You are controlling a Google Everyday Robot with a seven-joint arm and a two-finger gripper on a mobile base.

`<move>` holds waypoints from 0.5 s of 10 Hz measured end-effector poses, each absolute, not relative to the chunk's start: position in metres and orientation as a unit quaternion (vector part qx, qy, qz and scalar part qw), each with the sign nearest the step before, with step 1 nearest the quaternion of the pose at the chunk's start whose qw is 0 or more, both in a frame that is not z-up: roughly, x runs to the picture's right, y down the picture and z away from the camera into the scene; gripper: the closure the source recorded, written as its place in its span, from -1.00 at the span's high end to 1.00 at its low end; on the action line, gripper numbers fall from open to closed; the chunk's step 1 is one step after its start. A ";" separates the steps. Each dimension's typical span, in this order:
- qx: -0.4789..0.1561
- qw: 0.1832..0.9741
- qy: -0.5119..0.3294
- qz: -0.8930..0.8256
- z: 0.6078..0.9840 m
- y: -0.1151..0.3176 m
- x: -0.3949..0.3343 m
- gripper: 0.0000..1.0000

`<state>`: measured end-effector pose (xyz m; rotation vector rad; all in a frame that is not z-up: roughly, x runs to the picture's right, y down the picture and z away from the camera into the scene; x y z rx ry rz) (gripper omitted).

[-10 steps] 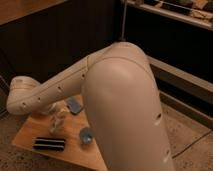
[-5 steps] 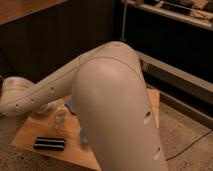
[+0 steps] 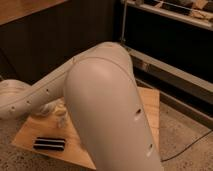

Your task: Stand the bottle upright

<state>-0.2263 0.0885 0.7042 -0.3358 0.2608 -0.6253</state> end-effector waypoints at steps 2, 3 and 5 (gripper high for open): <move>-0.171 0.928 0.126 -0.306 0.707 0.095 -0.228 -0.26; -0.174 0.927 0.124 -0.308 0.707 0.097 -0.232 -0.01; -0.177 0.927 0.123 -0.308 0.706 0.098 -0.234 0.36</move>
